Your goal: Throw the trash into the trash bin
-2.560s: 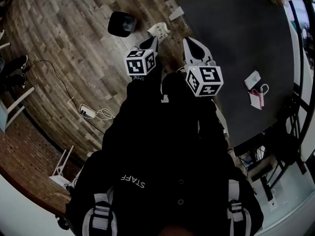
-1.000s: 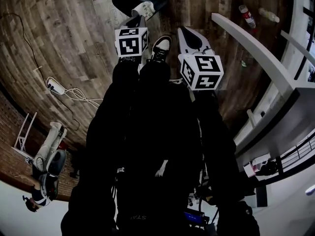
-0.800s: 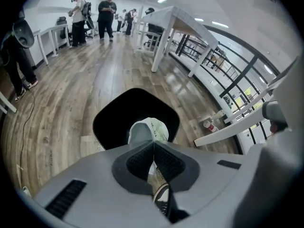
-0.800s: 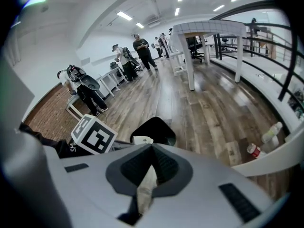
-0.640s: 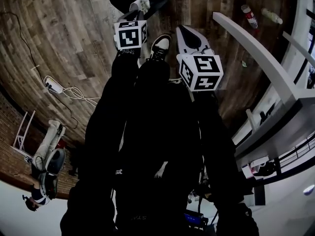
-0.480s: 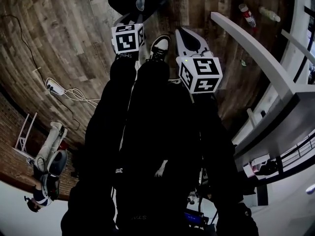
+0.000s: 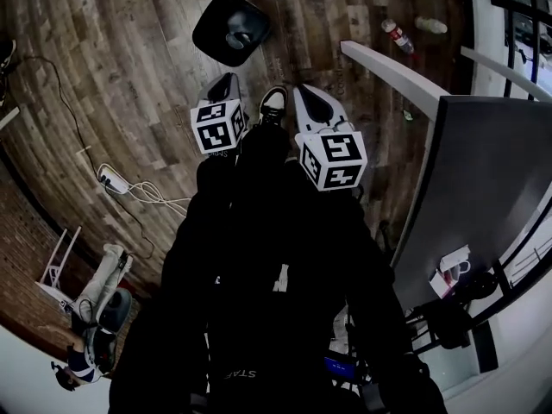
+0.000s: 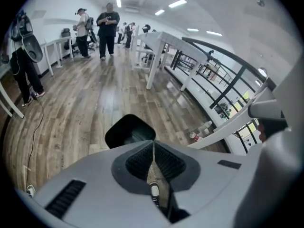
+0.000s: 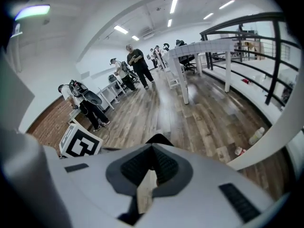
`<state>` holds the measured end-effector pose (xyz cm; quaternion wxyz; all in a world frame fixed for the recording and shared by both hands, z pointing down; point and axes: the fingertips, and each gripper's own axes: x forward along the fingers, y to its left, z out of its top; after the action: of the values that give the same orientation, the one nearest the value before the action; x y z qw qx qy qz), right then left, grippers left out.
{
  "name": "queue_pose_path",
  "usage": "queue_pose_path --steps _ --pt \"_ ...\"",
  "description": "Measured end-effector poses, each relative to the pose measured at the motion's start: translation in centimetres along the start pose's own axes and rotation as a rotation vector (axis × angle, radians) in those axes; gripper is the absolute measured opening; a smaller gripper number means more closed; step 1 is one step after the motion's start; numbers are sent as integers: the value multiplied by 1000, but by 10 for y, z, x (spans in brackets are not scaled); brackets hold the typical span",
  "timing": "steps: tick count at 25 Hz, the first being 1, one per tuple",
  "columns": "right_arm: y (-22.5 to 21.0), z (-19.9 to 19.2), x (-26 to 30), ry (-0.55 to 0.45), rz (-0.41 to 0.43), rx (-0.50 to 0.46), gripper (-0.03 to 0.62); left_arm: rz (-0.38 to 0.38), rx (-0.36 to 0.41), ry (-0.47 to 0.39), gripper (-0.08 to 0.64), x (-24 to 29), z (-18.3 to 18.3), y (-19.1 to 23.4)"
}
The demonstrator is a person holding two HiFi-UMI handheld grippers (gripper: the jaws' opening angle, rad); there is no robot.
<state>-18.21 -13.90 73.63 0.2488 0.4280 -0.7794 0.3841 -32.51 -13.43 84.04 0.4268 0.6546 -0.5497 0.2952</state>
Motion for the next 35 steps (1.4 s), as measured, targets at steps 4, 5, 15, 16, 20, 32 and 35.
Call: queue_pose_path --steps 4,5,15,16,20,32,35 --pt "27 29 -60 -52 7 26 15 -53 7 -41 3 -68 26 -40" --pt "33 36 -75 -69 8 34 15 -65 11 -52 3 -84 34 -50" --pt "48 100 -219 -222 -36 57 15 -195 122 -123 2 -217 91 -169" --pt "48 104 -235 -238 -42 60 15 -212 133 -124 2 -229 92 -182" --pt "43 115 -298 -311 -77 75 15 -295 205 -139 2 -269 99 -239" --pt "12 117 -466 -502 -226 112 15 -518 381 -214 2 -364 101 -402" --pt "-1 110 -509 -556 -290 127 15 -589 453 -225 2 -384 95 -447"
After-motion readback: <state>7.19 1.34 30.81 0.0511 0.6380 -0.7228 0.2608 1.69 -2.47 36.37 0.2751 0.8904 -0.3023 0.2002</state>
